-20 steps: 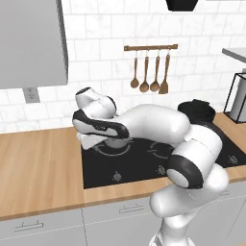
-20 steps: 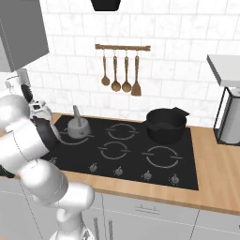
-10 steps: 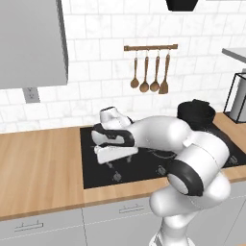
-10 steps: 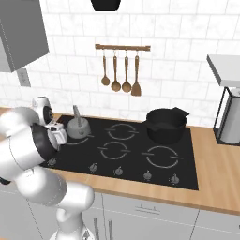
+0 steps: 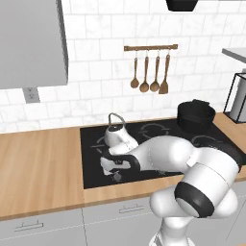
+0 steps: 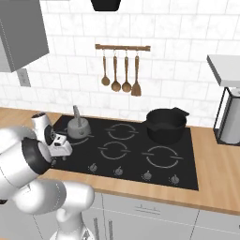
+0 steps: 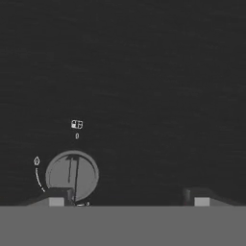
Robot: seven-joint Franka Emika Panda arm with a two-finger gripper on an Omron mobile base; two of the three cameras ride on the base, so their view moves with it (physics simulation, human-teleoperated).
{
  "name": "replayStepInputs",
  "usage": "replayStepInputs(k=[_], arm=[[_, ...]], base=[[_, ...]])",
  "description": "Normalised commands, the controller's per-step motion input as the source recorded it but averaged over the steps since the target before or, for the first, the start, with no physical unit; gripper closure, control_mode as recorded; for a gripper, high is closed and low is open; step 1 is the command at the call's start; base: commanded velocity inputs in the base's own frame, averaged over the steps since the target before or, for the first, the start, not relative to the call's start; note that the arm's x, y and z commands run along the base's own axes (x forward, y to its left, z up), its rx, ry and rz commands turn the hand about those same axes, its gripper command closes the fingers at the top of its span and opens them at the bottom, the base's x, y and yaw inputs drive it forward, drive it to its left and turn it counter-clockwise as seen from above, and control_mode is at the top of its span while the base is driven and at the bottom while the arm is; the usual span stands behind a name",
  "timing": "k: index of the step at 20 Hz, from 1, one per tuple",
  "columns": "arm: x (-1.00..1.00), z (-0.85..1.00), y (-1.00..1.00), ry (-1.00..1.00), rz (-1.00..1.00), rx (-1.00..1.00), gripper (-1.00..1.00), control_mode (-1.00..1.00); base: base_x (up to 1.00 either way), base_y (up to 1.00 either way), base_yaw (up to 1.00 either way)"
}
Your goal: Pick the kettle from the counter and place it on a stove burner. Then turn the burner on.
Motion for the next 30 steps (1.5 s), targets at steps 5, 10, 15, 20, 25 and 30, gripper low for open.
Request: replayStepInputs(k=[5,10,15,20,25,30], arm=[[0.41,0.08,0.44,0.09,-0.11,0.0,-1.0,-1.0],[0.17,0.02,0.09,0.0,0.0,0.0,-1.0,-1.0],[0.04,0.36,-0.03,-0.07,0.0,0.01,-1.0,-1.0],[0.0,0.09,0.0,0.0,0.0,0.0,-1.0,-1.0],[0.15,-0.32,0.12,0.0,0.0,-0.01,-1.0,-1.0],[0.22,-0.07,0.1,0.0,0.0,0.0,-1.0,-1.0]], base=[[0.0,0.0,0.0],[0.0,0.0,0.0],[0.0,0.0,0.0],[0.0,0.0,0.0],[0.0,0.0,0.0],[0.0,0.0,0.0]])
